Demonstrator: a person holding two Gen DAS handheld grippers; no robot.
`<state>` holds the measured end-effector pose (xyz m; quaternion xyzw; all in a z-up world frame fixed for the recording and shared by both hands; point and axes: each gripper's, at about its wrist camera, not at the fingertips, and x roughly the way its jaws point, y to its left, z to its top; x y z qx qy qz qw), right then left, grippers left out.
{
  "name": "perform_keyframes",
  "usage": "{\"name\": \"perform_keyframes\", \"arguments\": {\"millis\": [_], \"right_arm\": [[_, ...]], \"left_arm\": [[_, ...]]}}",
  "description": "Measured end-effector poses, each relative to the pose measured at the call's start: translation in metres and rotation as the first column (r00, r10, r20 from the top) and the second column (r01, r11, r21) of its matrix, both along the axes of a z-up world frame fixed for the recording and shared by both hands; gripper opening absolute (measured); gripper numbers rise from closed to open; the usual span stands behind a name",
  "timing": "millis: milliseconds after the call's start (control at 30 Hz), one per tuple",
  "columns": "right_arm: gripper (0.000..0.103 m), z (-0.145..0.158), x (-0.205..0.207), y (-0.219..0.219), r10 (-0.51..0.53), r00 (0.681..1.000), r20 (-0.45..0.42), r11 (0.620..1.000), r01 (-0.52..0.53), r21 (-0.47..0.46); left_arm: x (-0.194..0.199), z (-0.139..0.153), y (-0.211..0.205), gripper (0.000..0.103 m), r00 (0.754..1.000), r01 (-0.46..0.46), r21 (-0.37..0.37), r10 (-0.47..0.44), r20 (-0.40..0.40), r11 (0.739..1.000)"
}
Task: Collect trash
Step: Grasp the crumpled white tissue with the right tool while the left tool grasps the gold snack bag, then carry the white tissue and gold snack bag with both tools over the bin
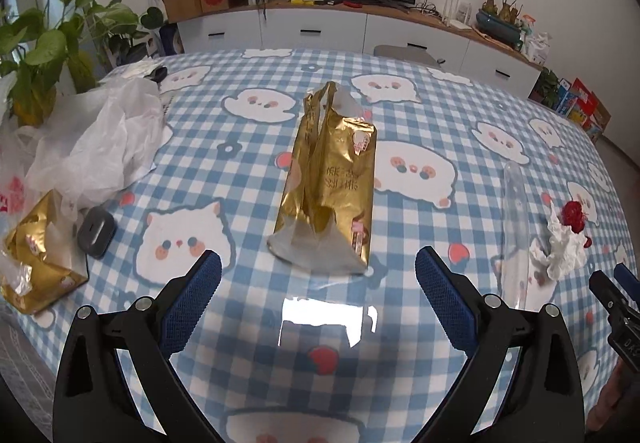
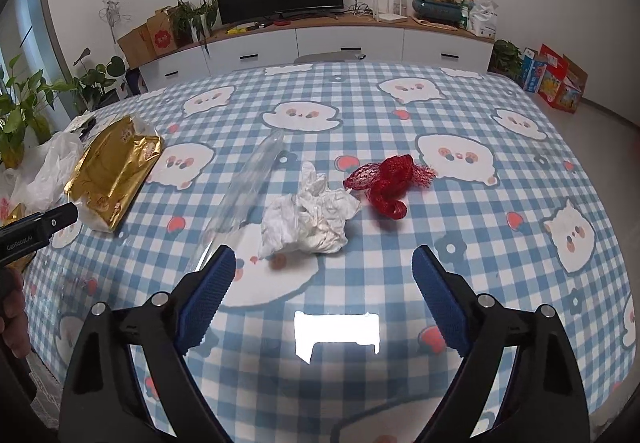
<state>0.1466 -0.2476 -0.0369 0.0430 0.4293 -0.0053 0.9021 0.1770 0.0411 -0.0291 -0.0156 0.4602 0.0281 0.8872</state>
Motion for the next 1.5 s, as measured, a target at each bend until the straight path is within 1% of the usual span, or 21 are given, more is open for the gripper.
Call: {"name": "perform_keyframes", "arguments": {"millis": [267,400,533,633,733,800,833,900,1033,1133,1200,1333,1367,1400,1500], "right_arm": [[0.076,-0.010,0.033,0.000,-0.011,1.000,-0.026,1.000,0.011,0.005],[0.071,-0.017,0.044,0.000,-0.015,0.999,-0.050,1.000,0.015,0.001],[0.066,-0.023,0.050,-0.001,-0.023,0.998,-0.066,1.000,0.024,0.012],[0.061,-0.027,0.052,-0.001,-0.024,0.996,-0.082,0.999,0.026,0.024],[0.055,-0.031,0.053,0.002,-0.018,0.995,-0.095,1.000,0.019,0.014],[0.051,-0.034,0.054,0.002,-0.017,0.994,-0.106,1.000,0.019,0.014],[0.049,-0.035,0.054,0.002,-0.019,0.994,-0.111,1.000,0.021,0.012],[0.046,-0.037,0.054,0.002,-0.019,0.993,-0.121,1.000,0.021,0.014],[0.037,-0.043,0.055,0.002,-0.019,0.989,-0.144,1.000,0.020,0.008],[0.033,-0.046,0.056,0.002,-0.023,0.987,-0.159,1.000,0.023,-0.002],[0.030,-0.048,0.056,0.002,-0.029,0.985,-0.167,1.000,0.029,-0.006],[0.024,-0.051,0.057,0.001,-0.039,0.983,-0.182,0.999,0.036,-0.020],[0.023,-0.050,0.056,0.000,-0.043,0.983,-0.181,0.999,0.040,-0.021],[0.020,-0.050,0.057,-0.001,-0.048,0.982,-0.181,0.999,0.044,-0.022],[0.014,-0.050,0.056,-0.002,-0.049,0.983,-0.179,0.999,0.045,-0.025]], "left_arm": [[0.051,-0.008,-0.001,0.091,0.999,-0.007,-0.002,0.007,-0.039,1.000],[0.070,-0.017,-0.005,0.086,0.998,0.007,0.024,-0.005,-0.067,1.000],[0.083,-0.026,-0.001,0.081,0.996,-0.002,0.022,0.004,-0.091,1.000],[0.088,-0.032,0.000,0.073,0.994,0.001,0.019,0.001,-0.107,1.000],[0.089,-0.037,-0.001,0.065,0.992,0.012,0.012,-0.011,-0.124,1.000],[0.088,-0.041,-0.003,0.056,0.991,0.020,0.021,-0.017,-0.136,1.000],[0.088,-0.042,-0.004,0.054,0.990,0.023,0.021,-0.020,-0.141,1.000],[0.088,-0.044,-0.004,0.044,0.988,0.028,0.022,-0.024,-0.150,0.999],[0.088,-0.046,-0.003,0.035,0.987,0.022,0.033,-0.016,-0.160,0.999],[0.088,-0.048,-0.004,0.027,0.986,0.024,0.040,-0.017,-0.166,0.999],[0.089,-0.049,-0.005,0.020,0.985,0.025,0.049,-0.016,-0.170,0.998],[0.089,-0.050,-0.004,0.012,0.986,0.015,0.055,-0.006,-0.170,0.998],[0.088,-0.051,-0.003,0.008,0.986,0.013,0.058,-0.004,-0.166,0.998],[0.088,-0.051,-0.003,0.005,0.987,0.011,0.063,-0.001,-0.161,0.998],[0.087,-0.050,-0.001,0.003,0.989,0.007,0.053,0.001,-0.150,0.999]]}}
